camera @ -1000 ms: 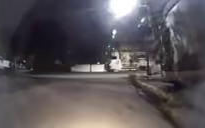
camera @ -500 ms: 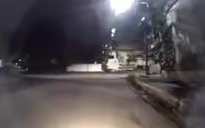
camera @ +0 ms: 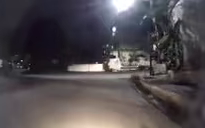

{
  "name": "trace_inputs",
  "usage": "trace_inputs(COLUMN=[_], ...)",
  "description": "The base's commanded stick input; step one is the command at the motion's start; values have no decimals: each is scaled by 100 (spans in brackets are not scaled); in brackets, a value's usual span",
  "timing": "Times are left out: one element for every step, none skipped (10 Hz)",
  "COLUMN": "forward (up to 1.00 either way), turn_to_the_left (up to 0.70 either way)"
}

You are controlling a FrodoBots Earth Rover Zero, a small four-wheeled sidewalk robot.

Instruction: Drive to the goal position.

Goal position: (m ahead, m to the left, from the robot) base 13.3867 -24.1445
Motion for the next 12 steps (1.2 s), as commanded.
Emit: trace_inputs(forward=[70, 70, 70, 70, 70, 70, 70, 70, 70, 70, 70, 70], turn_to_the_left=[-1, -20, -35, -35, -35, -35, -29, 0, 0, -28, -35, -35])
